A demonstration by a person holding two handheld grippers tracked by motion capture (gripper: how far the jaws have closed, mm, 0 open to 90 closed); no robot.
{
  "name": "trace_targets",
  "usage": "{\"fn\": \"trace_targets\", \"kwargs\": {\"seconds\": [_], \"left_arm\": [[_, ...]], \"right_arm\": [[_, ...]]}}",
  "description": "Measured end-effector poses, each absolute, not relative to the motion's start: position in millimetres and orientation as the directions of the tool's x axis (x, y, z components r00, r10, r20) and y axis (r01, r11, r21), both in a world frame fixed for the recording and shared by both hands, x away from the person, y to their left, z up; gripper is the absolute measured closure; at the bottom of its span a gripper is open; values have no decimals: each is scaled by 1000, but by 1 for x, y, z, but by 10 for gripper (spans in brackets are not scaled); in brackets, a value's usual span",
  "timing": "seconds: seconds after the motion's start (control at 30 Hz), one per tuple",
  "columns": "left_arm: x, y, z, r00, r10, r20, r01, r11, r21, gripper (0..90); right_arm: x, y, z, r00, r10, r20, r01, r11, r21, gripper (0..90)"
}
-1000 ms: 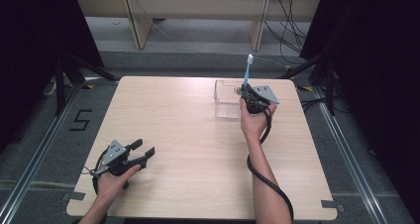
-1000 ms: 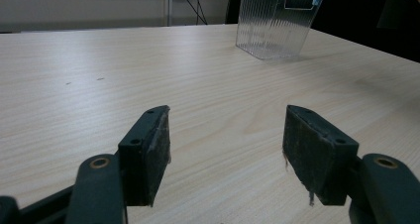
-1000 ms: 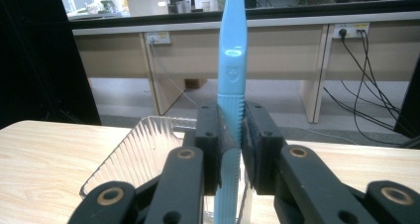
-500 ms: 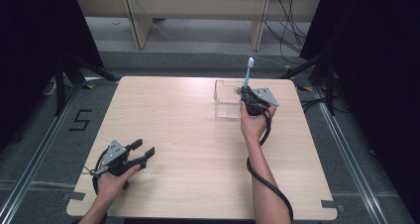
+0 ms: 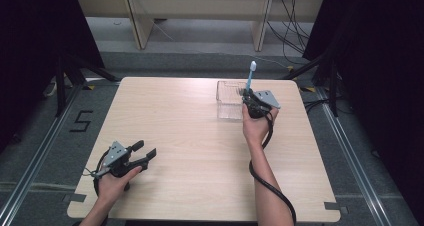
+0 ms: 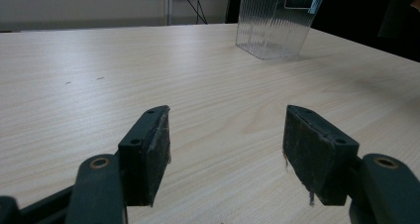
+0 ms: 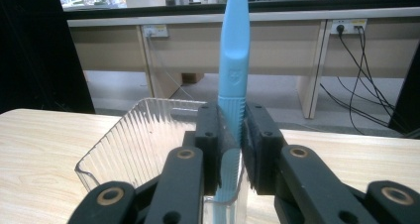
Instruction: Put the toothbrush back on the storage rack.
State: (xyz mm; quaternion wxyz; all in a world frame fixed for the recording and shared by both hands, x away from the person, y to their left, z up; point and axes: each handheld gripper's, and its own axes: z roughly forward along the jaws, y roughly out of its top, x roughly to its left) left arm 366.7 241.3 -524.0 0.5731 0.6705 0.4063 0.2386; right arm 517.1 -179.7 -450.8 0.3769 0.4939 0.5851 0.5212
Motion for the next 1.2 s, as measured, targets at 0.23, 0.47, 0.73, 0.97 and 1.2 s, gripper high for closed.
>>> {"fn": "trace_targets", "kwargs": {"seconds": [0.23, 0.47, 0.73, 0.97, 1.2], "left_arm": [[367, 241, -524, 556, 818, -145, 272, -14, 962, 343], [367, 241, -524, 556, 818, -145, 273, -15, 962, 343], [367, 241, -524, 555, 819, -147, 273, -12, 962, 343], [367, 241, -524, 555, 818, -150, 275, -10, 961, 343], [367, 241, -524, 554, 819, -150, 274, -9, 962, 343]], "right_arm": [[517, -180, -454, -239, 968, 75, 194, -28, 981, 785], [515, -180, -456, -236, 969, 67, 202, -18, 979, 785], [515, -179, -459, -231, 971, 55, 208, -6, 978, 785], [513, -177, -462, -228, 972, 47, 217, 4, 976, 783], [514, -178, -464, -229, 973, 39, 210, 11, 978, 771]]}}
